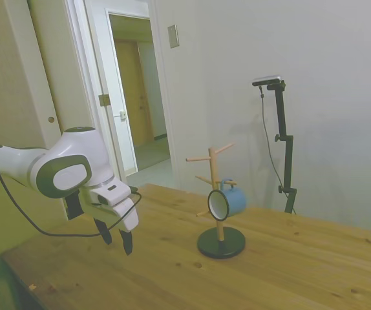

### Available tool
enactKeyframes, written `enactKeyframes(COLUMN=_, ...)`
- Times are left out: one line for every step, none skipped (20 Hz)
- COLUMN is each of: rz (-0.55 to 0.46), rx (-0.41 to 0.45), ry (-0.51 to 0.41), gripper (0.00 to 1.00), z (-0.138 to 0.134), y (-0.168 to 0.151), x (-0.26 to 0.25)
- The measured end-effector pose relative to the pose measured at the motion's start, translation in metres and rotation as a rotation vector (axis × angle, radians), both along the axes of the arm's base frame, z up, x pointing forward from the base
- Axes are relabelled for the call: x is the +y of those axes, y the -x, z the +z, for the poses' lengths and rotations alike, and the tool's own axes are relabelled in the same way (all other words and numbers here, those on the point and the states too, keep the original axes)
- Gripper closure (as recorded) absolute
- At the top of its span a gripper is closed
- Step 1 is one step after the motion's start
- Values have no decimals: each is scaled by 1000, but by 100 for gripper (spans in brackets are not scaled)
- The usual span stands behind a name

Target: Unload the mug

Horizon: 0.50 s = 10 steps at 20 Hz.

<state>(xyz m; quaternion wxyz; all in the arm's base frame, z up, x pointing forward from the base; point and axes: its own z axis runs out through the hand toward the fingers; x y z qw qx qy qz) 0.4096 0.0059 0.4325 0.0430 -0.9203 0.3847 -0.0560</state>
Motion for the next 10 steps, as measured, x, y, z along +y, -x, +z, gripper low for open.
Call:
enactKeyframes(rz=2, rx=0, ry=3, gripper=0, z=0, y=0, x=0)
enactKeyframes(rz=2, rx=-5, ry=7, gripper=0, z=0, y=-1, x=-1)
enactKeyframes(rz=-1, rx=-17, ry=7, gripper=0, z=1, y=-2, x=-3)
enactKeyframes(rz=-6, rx=-29, ry=6, gripper=0, z=1, y=-3, x=-5)
enactKeyframes(rz=-13, rx=-42, ry=4, gripper=0, z=2, y=-3, x=-8)
enactKeyframes(rz=-22, rx=-58, ry=2, gripper=0, z=2, y=-3, x=-12)
enactKeyframes(rz=-35, rx=-79, ry=0, gripper=0, z=1, y=-3, x=-18)
enactKeyframes(rz=-50, rx=-100, ry=-2, gripper=0, z=1, y=-2, x=-25)
enactKeyframes(rz=-66, rx=-124, ry=-3, gripper=0, z=1, y=0, x=-32)
enactKeyframes(rz=-82, rx=-153, ry=-1, gripper=0, z=2, y=2, x=-40)
